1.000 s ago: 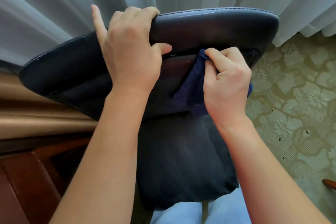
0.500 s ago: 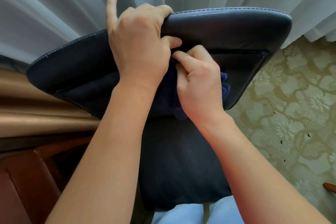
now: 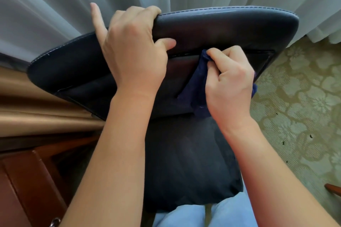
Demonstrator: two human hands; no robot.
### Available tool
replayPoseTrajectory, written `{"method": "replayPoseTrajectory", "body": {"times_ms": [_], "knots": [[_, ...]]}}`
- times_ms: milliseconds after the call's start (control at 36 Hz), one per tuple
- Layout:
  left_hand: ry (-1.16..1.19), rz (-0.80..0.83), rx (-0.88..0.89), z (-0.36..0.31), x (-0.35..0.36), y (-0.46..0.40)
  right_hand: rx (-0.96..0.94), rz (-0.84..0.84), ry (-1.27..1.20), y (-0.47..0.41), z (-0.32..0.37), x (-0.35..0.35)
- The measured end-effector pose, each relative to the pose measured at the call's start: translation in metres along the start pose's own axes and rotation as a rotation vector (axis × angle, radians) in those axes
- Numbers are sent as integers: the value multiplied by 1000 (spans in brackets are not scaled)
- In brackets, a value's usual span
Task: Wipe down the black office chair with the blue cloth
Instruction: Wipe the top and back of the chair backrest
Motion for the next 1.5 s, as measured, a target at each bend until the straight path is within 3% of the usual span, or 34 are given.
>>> {"method": "replayPoseTrajectory", "body": {"times_ms": [583,833,1389,1500], "knots": [[3,-7,6,4,-2,-8,-137,205,-23,-6,40,31],[14,40,-18,15,-13,7,1,-17,-112,1,2,-9],[25,-53,-28,33,-3,-3,-95,161,15,-1,52,42],[41,-77,-20,31,-6,1,-175,301,-51,10,70,59]]}}
Point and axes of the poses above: each hand's wrist, its own y-axis away from the middle knuckle, its own x-axis out of the palm, z = x × y, the point moved 2 cm from there along -y, towards the middle knuckle, and after that the axes turned 6 degrees about z, right-handed, at the moved point
